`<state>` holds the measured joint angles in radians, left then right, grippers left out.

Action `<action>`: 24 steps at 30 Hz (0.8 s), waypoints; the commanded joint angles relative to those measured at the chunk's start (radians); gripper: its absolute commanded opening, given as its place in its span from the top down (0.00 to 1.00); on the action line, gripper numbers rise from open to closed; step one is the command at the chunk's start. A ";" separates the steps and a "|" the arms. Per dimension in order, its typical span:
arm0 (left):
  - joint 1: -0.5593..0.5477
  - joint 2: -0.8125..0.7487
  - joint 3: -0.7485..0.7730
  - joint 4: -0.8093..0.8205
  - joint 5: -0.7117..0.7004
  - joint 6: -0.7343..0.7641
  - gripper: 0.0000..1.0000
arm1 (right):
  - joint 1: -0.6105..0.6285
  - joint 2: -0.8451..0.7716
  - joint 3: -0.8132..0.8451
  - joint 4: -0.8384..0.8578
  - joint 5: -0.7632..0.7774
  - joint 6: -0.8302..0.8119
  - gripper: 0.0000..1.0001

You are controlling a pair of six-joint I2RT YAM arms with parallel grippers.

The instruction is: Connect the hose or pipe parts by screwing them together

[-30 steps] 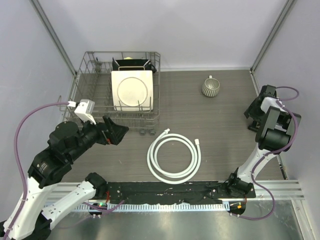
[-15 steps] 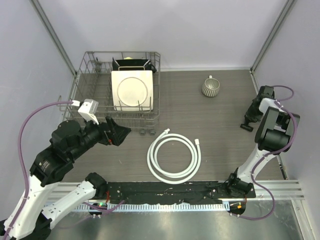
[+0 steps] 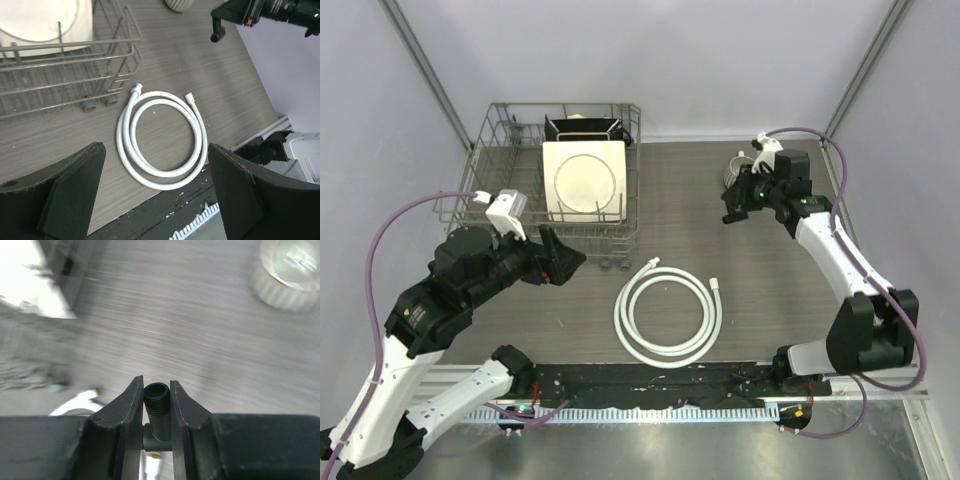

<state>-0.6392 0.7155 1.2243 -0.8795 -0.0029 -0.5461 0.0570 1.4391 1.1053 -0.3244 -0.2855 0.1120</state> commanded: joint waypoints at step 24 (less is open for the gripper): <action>-0.082 0.234 -0.269 0.754 0.304 -0.342 0.18 | 0.601 -0.309 -0.033 0.317 -0.116 0.563 0.99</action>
<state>-0.6899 0.9371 0.9382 -0.2405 0.3519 -0.8742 0.6262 1.1397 1.0336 -0.0433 -0.4709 0.6128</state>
